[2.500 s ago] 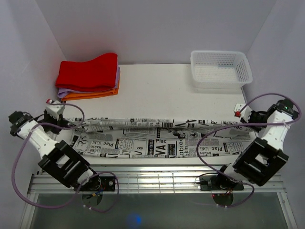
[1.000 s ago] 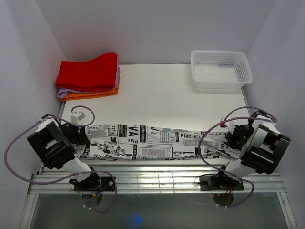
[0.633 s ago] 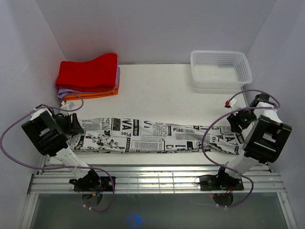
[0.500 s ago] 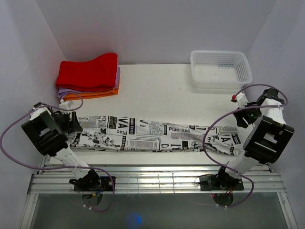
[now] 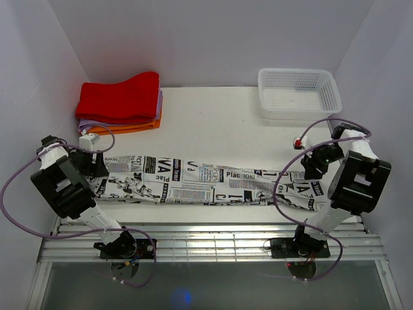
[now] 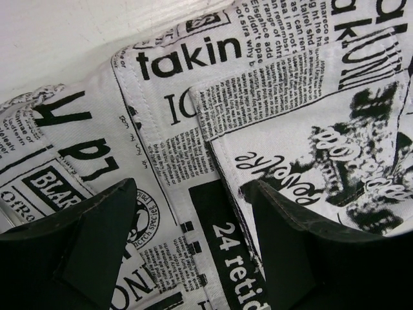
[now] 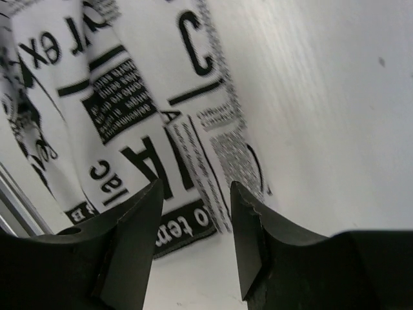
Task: Fold and stack the trousers
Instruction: Fold the trousers
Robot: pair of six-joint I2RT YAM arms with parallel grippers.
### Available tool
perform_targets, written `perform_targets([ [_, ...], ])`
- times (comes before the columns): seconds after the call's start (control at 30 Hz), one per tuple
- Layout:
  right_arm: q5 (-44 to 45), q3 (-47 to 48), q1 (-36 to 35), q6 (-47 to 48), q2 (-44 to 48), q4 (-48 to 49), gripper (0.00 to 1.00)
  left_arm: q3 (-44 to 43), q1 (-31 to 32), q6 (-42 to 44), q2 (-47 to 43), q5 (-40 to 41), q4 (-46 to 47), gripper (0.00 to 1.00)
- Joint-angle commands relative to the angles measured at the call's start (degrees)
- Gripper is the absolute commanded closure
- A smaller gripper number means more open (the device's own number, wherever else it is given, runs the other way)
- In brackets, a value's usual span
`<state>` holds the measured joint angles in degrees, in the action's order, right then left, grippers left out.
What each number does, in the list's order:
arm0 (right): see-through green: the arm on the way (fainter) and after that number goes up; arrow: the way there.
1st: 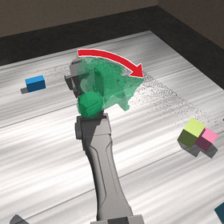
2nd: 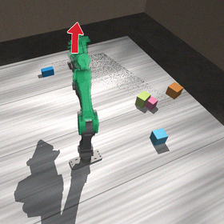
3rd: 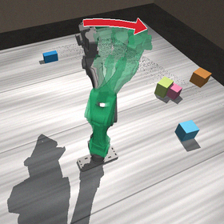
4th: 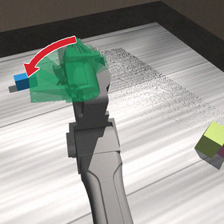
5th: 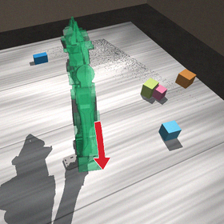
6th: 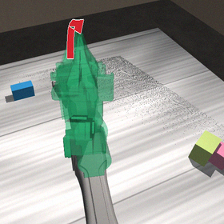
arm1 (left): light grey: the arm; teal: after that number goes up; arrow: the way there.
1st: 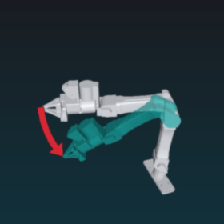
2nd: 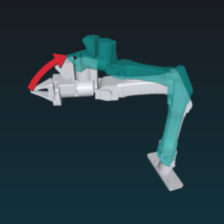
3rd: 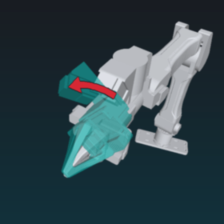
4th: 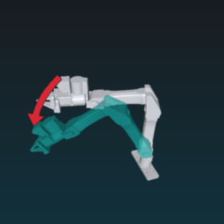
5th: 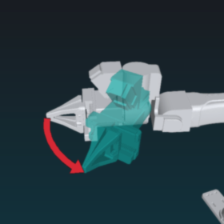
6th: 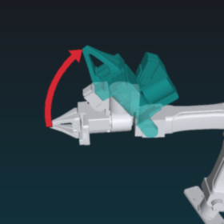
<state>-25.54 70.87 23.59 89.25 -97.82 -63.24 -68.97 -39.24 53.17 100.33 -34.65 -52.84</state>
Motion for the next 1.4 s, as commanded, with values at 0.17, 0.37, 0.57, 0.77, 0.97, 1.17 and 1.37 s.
perform_targets([
  [0.17, 3.04, -8.9, -6.28, 2.33, 4.13, 6.37, 0.48, 7.09, -0.13, 4.49, -5.23, 0.72, 2.21, 0.18],
  [0.37, 5.5, -11.19, -8.3, 2.68, 3.34, 8.13, 0.49, 9.55, -0.04, 4.05, -4.62, 0.99, 4.5, 0.18],
  [0.57, 7.78, -14.88, -9.09, 3.64, 3.25, 9.98, 0.49, 9.56, -0.13, 3.61, -3.22, 1.26, 5.55, 0.18],
  [0.77, 11.21, -19.72, -9.36, 6.19, 5.62, 12.8, 0.63, 9.47, -0.13, 3.35, -2.69, 1.34, 5.99, 0.18],
  [0.97, 9.2, -14.12, -8.83, 7.34, 9.83, 6.74, 0.92, 9.12, -0.13, 3.43, -1.99, 2.75, 6.96, 0.18],
  [1.17, 7.69, -4.52, -8.57, 4.0, 7.66, 2.08, 0.91, 9.29, -0.13, 2.99, -1.37, 2.75, 7.4, 0.18],
  [1.37, 10.6, -3.63, -8.56, 4.78, 5.71, 2.34, 0.92, 9.99, -0.31, 2.99, -1.11, 3.01, 8.1, 0.19],
])
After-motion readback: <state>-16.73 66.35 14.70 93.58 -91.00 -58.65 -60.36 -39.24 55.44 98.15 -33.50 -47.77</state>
